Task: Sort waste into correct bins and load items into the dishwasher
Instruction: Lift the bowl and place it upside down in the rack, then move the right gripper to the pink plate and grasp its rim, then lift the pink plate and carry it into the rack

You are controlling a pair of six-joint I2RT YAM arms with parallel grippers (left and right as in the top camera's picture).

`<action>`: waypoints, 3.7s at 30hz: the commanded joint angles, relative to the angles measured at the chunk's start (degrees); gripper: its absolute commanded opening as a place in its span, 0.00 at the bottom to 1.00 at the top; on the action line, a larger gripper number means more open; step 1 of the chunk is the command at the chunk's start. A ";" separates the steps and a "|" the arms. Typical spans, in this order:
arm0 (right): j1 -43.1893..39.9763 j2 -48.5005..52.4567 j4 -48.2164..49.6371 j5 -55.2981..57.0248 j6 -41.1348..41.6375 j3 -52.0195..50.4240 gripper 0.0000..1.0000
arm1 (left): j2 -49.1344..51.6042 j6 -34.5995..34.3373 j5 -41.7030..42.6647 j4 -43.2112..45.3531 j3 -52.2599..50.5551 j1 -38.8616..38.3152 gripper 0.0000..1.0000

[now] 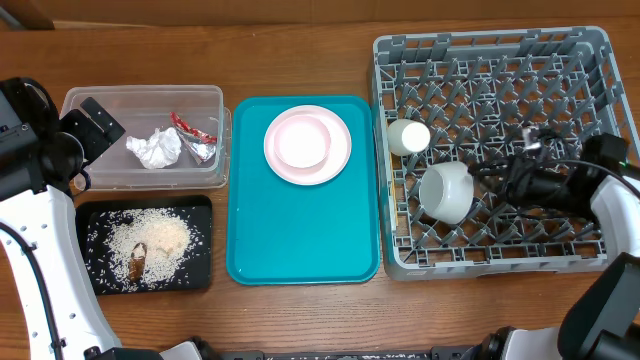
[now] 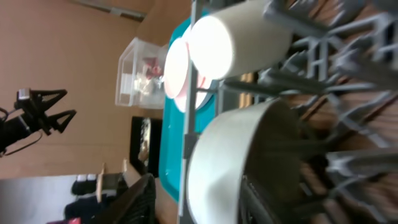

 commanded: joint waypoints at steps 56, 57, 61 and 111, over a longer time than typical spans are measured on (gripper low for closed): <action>61.37 3.02 20.35 52.57 29.83 21.86 1.00 | 0.46 -0.96 0.00 0.09 0.48 -0.39 1.00; 61.37 3.04 21.09 52.43 29.83 21.86 1.00 | 0.46 -0.96 0.00 0.09 0.48 -0.39 1.00; 61.31 3.69 25.42 53.16 29.83 21.86 0.88 | 0.46 -0.96 0.00 0.09 0.48 -0.39 1.00; 61.22 22.75 47.15 81.22 26.82 21.92 0.04 | 0.46 -0.96 0.00 0.09 0.48 -0.39 1.00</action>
